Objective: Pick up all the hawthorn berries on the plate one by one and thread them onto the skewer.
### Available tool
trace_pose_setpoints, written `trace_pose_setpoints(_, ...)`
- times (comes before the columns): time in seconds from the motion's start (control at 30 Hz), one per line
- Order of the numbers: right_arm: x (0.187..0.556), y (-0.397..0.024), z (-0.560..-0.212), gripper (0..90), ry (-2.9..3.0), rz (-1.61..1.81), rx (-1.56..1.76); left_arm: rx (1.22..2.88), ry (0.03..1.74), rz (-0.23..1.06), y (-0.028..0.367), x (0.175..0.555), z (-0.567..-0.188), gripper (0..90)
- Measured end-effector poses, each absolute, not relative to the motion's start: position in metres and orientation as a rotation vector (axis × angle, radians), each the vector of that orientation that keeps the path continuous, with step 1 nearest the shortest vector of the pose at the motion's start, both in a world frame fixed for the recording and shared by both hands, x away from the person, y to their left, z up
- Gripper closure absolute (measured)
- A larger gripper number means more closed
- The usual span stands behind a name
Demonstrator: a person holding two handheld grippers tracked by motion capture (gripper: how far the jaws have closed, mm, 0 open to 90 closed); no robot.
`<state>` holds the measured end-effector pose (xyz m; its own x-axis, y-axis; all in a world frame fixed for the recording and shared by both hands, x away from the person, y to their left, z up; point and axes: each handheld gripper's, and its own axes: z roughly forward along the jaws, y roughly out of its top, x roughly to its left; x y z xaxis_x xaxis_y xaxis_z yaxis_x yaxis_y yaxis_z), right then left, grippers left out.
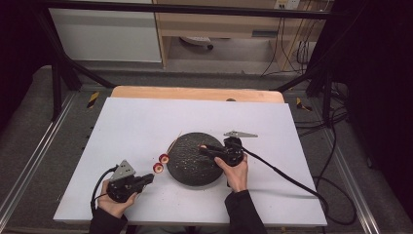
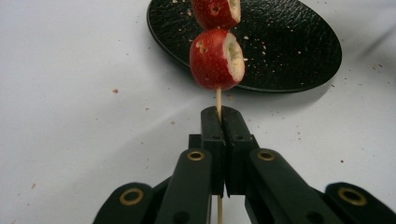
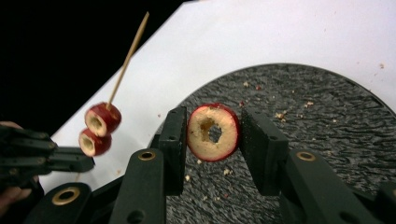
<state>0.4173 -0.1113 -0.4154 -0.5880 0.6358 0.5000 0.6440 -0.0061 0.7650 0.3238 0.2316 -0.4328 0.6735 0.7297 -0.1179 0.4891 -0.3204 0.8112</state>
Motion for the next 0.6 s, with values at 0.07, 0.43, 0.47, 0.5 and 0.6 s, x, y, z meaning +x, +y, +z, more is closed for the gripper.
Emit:
trace_pose_setpoints(0.07,0.414,-0.113,-0.416,63.0,-2.180,-1.752,-1.429,1.988,0.946,0.337,0.230,0.323,-0.433,88.6)
trace_pose_setpoints(0.43,0.408,-0.119,-0.419,63.1,-2.061,-1.953,-1.477,1.984,0.946,0.339,0.220,0.323,-0.431,88.6)
trace_pose_setpoints(0.47,0.408,-0.119,-0.418,63.1,-2.053,-1.974,-1.472,1.981,0.948,0.338,0.219,0.324,-0.431,88.6)
trace_pose_setpoints(0.5,0.408,-0.119,-0.417,63.1,-2.036,-1.992,-1.474,1.983,0.949,0.342,0.218,0.324,-0.431,88.6)
trace_pose_setpoints(0.6,0.408,-0.120,-0.413,63.1,-1.988,-2.049,-1.477,1.976,0.954,0.341,0.214,0.324,-0.429,88.6)
